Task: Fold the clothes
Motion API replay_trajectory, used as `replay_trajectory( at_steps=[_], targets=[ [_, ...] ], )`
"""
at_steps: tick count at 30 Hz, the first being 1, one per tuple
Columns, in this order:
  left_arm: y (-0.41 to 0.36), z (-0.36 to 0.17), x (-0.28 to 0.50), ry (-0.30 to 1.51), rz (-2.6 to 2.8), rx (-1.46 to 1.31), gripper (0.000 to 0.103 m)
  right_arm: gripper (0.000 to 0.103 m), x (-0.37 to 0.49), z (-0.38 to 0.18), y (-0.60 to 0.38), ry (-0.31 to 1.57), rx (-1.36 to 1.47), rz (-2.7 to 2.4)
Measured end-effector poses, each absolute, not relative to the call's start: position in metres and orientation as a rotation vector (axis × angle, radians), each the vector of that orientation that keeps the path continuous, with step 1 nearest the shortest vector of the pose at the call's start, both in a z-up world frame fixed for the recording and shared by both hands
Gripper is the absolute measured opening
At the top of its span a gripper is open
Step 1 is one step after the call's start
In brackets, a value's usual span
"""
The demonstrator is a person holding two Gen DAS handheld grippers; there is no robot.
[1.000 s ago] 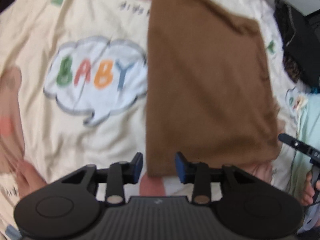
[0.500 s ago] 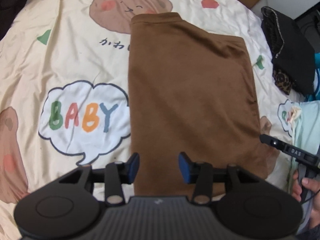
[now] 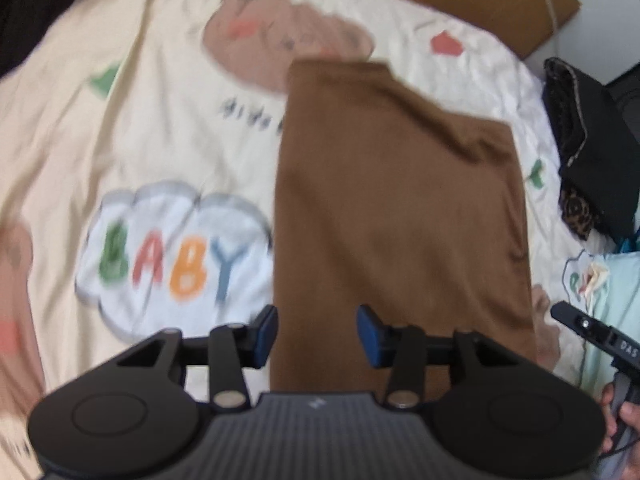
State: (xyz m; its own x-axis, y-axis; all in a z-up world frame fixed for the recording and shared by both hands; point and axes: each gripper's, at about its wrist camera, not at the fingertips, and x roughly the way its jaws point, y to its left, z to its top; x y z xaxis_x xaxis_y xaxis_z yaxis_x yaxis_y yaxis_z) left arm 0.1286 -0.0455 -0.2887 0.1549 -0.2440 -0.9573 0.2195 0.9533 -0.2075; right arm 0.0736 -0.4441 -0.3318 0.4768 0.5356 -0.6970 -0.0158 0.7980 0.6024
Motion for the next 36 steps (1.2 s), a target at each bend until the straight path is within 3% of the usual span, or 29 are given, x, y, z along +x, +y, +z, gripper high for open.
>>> replay_trajectory(
  at_steps=[8, 12, 16, 32, 36],
  targets=[
    [-0.072, -0.297, 0.185, 1.267, -0.346, 0.026, 0.046, 0.035, 0.125, -0.325, -0.415, 0.965, 0.488, 0.38],
    [-0.089, -0.298, 0.214, 1.217, -0.375, 0.02, 0.046, 0.023, 0.155, -0.32, -0.405, 0.945, 0.43, 0.401],
    [-0.105, -0.301, 0.248, 1.207, -0.398, -0.009, 0.045, 0.02, 0.179, -0.32, -0.401, 0.954, 0.407, 0.393],
    [-0.142, -0.344, 0.285, 1.19, -0.406, 0.157, 0.039, 0.023, 0.224, -0.362, -0.399, 1.071, 0.422, 0.288],
    [-0.144, -0.335, 0.285, 1.205, -0.398, 0.172, 0.039, 0.034, 0.222, -0.36, -0.405, 1.058, 0.473, 0.3]
  ],
)
